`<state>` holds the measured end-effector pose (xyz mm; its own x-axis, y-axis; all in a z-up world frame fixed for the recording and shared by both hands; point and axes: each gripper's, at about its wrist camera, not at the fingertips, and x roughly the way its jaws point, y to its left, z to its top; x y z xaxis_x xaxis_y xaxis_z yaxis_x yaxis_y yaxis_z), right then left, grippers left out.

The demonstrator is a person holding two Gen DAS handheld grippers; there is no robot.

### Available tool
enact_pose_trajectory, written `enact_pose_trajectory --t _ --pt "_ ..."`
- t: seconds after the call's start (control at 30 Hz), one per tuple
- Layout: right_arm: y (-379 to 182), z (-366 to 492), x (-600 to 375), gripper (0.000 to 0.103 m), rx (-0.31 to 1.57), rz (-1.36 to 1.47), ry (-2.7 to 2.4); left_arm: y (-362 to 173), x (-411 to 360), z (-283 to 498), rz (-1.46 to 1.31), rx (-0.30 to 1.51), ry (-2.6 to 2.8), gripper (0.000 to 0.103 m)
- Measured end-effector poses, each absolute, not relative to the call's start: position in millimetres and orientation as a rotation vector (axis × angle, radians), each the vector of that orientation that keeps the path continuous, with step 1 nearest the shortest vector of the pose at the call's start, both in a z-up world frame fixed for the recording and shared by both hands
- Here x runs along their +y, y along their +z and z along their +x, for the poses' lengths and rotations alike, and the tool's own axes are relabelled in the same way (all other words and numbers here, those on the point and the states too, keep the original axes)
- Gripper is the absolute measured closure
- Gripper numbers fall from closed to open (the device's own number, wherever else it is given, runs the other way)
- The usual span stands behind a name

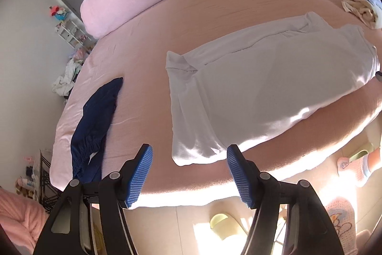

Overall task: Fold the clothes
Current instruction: 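Grasp the end of the white garment with both grippers and lift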

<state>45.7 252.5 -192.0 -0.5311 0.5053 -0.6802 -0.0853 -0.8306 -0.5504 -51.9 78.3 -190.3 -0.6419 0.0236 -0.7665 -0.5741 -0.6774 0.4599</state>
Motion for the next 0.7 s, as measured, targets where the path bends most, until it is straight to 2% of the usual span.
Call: enact_pose_trajectory --t 0.33,0.53,0.7 --pt "-225.3 30.7 245.3 0.029 -0.89 -1.367 2.316 -219.9 92.8 -41.1 -0.933 1.337 2.252 0.04" --pt "-239.2 31.8 242.8 0.029 -1.025 -1.372 2.279 -241.5 102.3 -24.7 -0.672 1.666 2.177 0.04" --pt "-250.8 32.6 240.7 0.029 -1.137 -1.373 2.244 -262.8 108.0 -9.3 -0.47 1.86 2.104 0.04"
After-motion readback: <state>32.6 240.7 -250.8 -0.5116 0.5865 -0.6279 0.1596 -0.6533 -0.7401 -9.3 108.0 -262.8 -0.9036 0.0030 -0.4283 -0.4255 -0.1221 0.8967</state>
